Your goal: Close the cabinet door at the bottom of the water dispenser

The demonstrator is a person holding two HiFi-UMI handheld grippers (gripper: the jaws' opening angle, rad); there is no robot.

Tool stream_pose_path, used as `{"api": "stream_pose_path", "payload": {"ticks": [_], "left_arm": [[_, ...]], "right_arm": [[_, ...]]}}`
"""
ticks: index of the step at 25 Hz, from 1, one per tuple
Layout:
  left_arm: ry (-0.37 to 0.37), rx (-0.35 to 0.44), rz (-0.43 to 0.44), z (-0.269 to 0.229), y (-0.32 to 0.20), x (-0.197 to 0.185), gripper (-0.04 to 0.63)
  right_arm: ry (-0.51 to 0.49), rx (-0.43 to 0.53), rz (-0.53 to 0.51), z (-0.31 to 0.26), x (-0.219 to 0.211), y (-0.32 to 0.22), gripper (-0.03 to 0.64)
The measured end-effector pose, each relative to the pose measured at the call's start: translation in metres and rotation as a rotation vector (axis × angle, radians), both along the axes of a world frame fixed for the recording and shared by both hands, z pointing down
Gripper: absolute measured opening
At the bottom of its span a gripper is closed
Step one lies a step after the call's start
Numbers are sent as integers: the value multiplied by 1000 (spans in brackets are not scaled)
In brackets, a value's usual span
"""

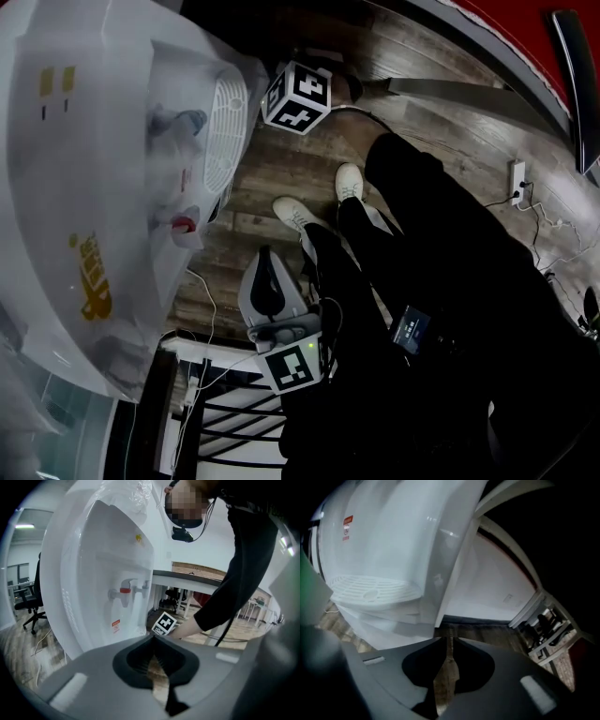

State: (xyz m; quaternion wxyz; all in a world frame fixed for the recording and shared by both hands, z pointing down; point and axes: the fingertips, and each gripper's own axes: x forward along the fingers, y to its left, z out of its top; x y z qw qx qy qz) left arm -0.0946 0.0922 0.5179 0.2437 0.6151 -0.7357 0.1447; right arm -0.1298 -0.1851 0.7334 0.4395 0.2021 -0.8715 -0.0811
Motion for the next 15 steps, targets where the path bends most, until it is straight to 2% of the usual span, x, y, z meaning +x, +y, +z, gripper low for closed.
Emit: {"api": "stream_pose_path", "payload": {"ticks": [2,5,9,15], "left_arm": [[-6,-2,8,1,-1,1,8],[-24,-13,29,-1,-4,0,8],[-52,14,32,-15,-16,-10,8],[-99,75,35,-52,-28,-25,8]], "right_arm": [[-40,59,54,-16,8,-14,21],[-60,80,97,-37,28,-17,0],[-82,65,129,-57,64,2,0],[-107,24,130,-92,112,64,0]]}}
